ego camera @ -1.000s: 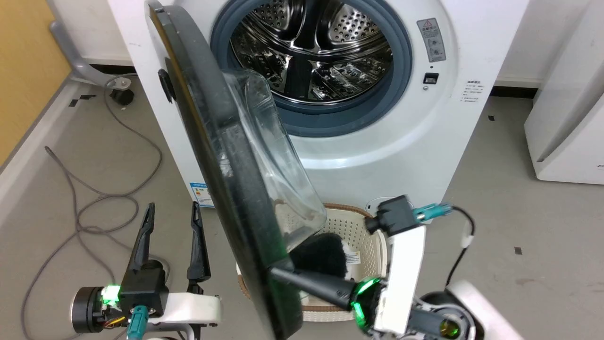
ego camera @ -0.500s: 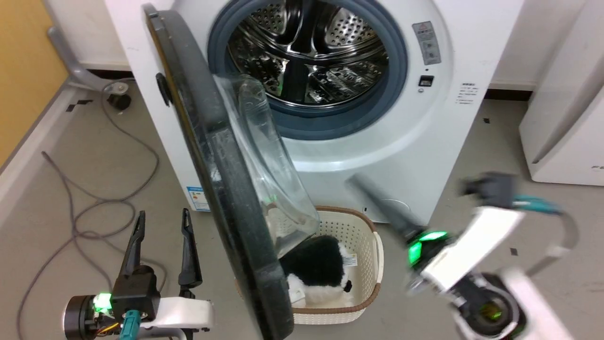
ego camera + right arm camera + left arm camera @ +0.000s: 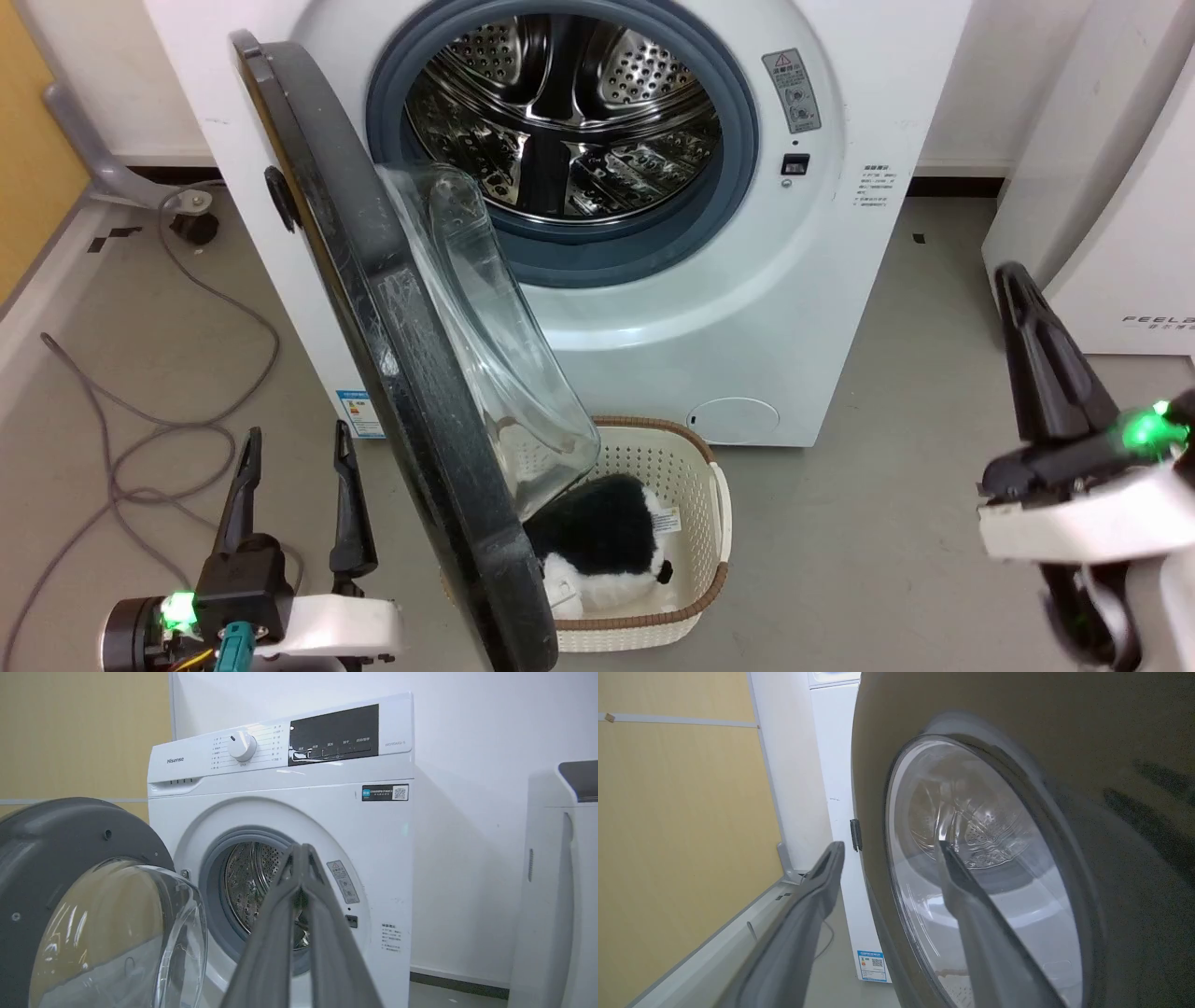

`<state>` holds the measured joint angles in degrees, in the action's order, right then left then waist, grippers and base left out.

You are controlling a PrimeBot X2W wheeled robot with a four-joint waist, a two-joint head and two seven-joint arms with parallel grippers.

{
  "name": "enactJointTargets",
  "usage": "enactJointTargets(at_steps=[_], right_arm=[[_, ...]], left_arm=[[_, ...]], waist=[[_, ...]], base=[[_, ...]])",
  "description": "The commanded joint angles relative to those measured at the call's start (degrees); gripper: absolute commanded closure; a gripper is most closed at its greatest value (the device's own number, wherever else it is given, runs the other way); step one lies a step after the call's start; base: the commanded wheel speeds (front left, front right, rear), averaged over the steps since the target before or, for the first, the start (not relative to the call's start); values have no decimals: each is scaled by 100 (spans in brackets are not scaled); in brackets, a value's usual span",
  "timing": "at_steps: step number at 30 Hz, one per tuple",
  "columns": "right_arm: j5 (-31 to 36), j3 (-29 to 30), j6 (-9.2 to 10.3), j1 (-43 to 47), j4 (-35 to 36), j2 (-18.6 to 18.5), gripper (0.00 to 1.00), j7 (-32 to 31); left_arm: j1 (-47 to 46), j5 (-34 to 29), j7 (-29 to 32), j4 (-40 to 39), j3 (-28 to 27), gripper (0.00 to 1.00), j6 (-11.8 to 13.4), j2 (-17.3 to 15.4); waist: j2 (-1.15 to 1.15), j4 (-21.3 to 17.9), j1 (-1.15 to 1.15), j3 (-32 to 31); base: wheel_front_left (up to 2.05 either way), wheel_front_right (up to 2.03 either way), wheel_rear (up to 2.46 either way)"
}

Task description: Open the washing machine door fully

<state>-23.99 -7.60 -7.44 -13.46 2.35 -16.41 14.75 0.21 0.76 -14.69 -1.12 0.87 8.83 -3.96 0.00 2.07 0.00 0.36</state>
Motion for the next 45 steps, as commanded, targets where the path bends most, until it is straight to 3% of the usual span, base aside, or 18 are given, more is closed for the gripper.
enactJointTargets(at_steps=[1, 6, 14, 15, 16, 26, 27, 29, 34, 39, 45], right_arm=[[381, 190, -5, 280, 111, 221, 100, 22], [1457, 728, -5, 908, 199, 710, 100, 23], [1616, 861, -5, 1588, -253, 1183, 100, 24], [1577, 828, -5, 1634, -349, 1213, 57, 24], [1546, 826, -5, 1650, -401, 1238, 0, 24], [1694, 885, -5, 1710, -673, 1340, 0, 24], [1706, 892, -5, 1707, -677, 1343, 0, 25], [1742, 911, -5, 1705, -671, 1347, 0, 25], [1784, 978, -5, 1721, -641, 1350, 0, 25], [1757, 1000, -5, 1757, -603, 1352, 0, 25], [1739, 1001, -5, 1791, -565, 1352, 0, 25]], left_arm=[[73, 42, -30, -19, -27, 0, -21, 2], [104, 40, -30, -5, -33, 0, -48, 13], [138, 30, -30, 32, 1, 0, -73, 34], [140, 31, -30, 40, 7, 0, -78, 36], [139, 30, -30, 47, 13, 0, -81, 39], [130, 47, -30, 170, -29, 0, -49, 61], [122, 28, -30, 163, -41, 51, -24, 62], [107, 10, -30, 148, -66, 100, 4, 61], [-15, 6, -30, -52, -170, 100, 57, 32], [-268, 97, -30, -836, -316, 100, 45, 30], [-455, 103, -30, -1904, -43, 100, -160, 60]], waist=[[0, -15, 0, -5], [0, -28, 0, -38], [0, -38, 0, -93], [0, -39, 0, -96], [0, -40, 0, -95], [0, -53, 0, -103], [0, -53, 0, -103], [0, -49, 0, -106], [0, -25, 0, -121], [0, 15, 0, -136], [0, 76, 0, -144]], base=[[0, 0, 0], [0, 0, 0], [0, 0, 0], [0, 0, 0], [0, 0, 0], [0, 0, 0], [0, 0, 0], [0, 0, 0], [0, 0, 0], [0, 0, 0], [0, 0, 0]])
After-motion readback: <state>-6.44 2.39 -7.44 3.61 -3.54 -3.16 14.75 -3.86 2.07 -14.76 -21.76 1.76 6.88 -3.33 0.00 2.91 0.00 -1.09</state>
